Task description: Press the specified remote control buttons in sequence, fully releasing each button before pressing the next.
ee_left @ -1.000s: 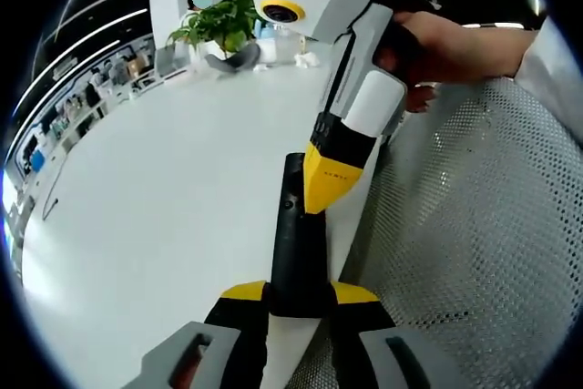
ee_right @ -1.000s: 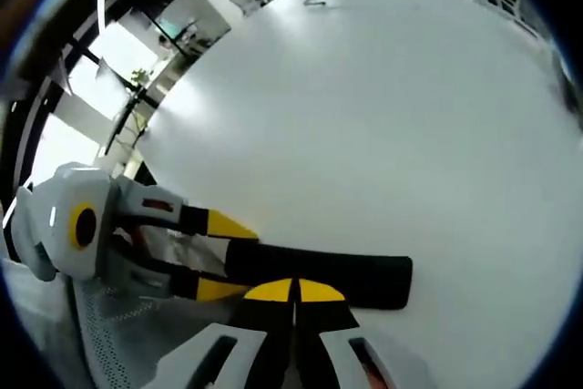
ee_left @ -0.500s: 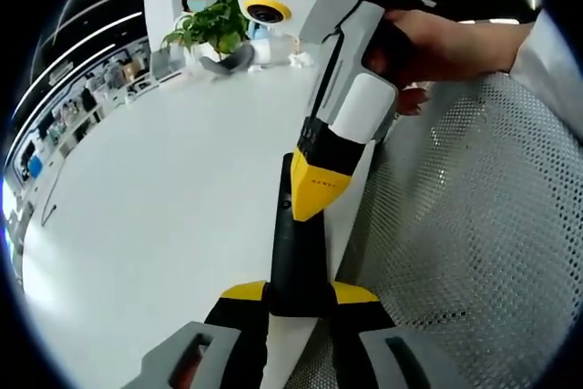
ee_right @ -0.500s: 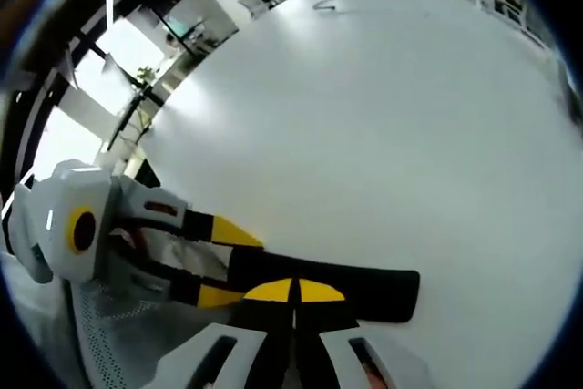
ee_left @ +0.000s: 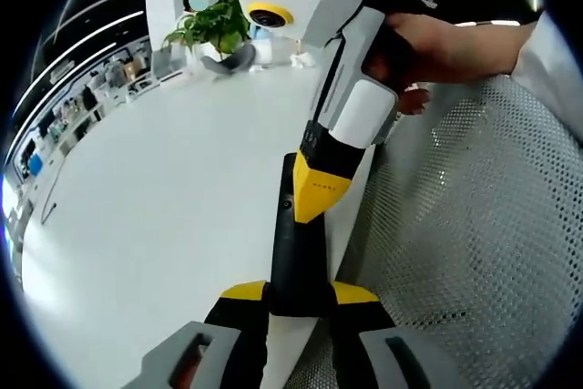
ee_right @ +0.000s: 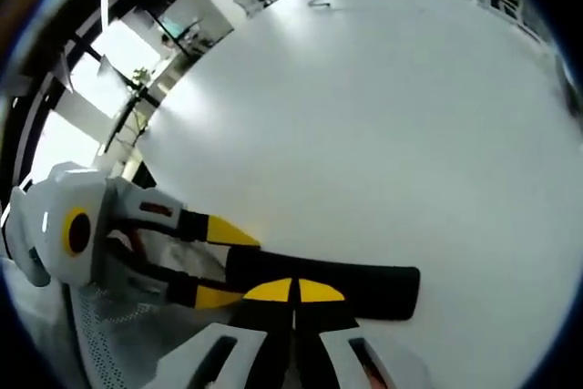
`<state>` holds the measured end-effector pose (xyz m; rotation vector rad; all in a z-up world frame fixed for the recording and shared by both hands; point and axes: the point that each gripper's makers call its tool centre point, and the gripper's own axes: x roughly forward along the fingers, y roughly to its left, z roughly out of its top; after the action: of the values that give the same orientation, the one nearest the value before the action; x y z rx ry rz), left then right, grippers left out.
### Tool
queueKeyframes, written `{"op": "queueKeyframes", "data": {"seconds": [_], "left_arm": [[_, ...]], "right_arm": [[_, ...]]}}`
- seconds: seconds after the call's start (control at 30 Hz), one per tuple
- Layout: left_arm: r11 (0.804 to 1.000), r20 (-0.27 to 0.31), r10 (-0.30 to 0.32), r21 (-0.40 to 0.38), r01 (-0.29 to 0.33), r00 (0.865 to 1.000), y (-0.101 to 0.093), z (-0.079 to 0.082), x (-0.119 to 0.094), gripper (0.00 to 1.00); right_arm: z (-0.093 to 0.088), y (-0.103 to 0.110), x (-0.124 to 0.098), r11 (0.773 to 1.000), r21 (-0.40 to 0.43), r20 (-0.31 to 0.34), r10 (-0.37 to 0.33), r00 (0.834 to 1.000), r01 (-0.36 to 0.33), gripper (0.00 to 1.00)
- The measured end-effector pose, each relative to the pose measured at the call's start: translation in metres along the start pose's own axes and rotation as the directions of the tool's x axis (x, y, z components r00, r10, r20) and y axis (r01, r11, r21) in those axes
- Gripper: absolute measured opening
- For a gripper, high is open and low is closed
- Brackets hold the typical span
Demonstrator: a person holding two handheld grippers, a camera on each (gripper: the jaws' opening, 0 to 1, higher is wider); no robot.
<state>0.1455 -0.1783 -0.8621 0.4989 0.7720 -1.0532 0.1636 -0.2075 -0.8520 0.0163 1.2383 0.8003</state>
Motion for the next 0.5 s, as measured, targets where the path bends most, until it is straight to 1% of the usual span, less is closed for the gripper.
{"op": "queueKeyframes", "data": {"seconds": [0.2,0.4,0.43,0.47,0.5], "left_arm": [[1.000,0.000,0.000,-0.001,0.000,1.000,0.000,0.000,0.000,0.24],[1.000,0.000,0.002,-0.003,-0.002,1.000,0.000,0.000,0.000,0.25],[1.000,0.000,0.002,-0.003,-0.002,1.000,0.000,0.000,0.000,0.25],[1.000,0.000,0.002,-0.003,-0.002,1.000,-0.001,0.000,0.000,0.25],[1.000,-0.001,0.002,-0.004,-0.002,1.000,-0.001,0.000,0.000,0.25]], "right_arm": [[0.000,-0.001,0.000,0.999,0.034,0.006,0.009,1.000,-0.009,0.00],[-0.001,0.002,-0.002,1.000,0.023,-0.007,-0.008,1.000,0.008,0.00],[0.002,0.004,-0.003,1.000,-0.001,0.009,-0.005,1.000,0.005,0.00],[0.006,0.008,-0.004,1.000,-0.002,0.033,0.012,0.999,-0.012,0.00],[0.007,0.009,-0.005,1.000,0.002,0.036,0.023,0.999,-0.023,0.00]]}}
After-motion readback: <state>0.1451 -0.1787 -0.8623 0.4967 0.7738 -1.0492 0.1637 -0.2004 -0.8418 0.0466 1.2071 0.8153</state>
